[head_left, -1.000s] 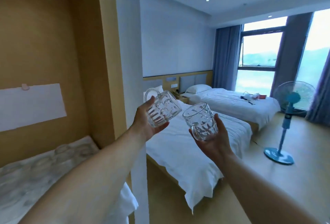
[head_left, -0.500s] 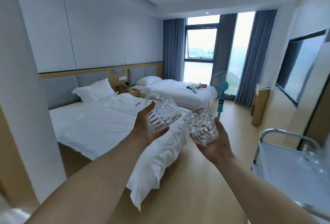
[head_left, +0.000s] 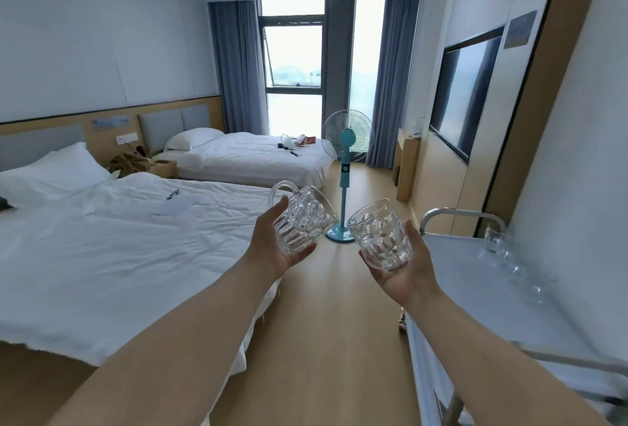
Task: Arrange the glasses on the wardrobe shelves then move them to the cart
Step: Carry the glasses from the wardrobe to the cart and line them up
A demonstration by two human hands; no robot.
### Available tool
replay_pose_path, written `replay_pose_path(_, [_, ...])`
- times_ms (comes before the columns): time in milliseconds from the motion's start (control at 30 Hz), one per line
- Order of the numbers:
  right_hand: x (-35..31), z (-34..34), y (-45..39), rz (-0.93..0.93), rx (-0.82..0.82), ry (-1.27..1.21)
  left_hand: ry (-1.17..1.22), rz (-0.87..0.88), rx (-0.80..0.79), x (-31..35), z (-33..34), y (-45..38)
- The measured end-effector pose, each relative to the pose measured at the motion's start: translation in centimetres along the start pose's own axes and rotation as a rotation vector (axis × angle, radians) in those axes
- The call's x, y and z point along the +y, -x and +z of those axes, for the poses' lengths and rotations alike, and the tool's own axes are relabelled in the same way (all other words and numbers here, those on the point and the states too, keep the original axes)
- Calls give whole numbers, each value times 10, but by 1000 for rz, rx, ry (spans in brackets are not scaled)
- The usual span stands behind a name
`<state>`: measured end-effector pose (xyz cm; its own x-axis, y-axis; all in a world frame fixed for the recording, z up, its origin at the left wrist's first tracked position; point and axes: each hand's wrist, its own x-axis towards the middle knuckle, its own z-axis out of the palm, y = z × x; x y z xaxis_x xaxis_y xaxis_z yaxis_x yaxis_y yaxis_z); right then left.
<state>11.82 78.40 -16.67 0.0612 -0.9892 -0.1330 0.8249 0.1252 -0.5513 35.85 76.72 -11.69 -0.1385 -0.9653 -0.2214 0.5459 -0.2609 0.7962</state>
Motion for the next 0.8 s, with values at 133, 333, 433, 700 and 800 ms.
replay_pose_path(133, [0, 4, -32, -64, 76, 0, 12, -63, -22, 7, -2, -52])
replay_pose_path(333, [-5, 13, -91, -127, 166, -14, 15, -155, -133, 28, 2, -137])
replay_pose_path(433, [-8, 14, -120, -163, 201, -25, -3, -199, -155, 33, 3, -177])
replay_pose_path(700, [-14, -2, -166, -224, 151, -67, -53, -326, -249, 25, 12, -264])
replay_pose_path(800, [-20, -17, -184, -240, 219, -40, -52, -346, -227, 14, 19, -291])
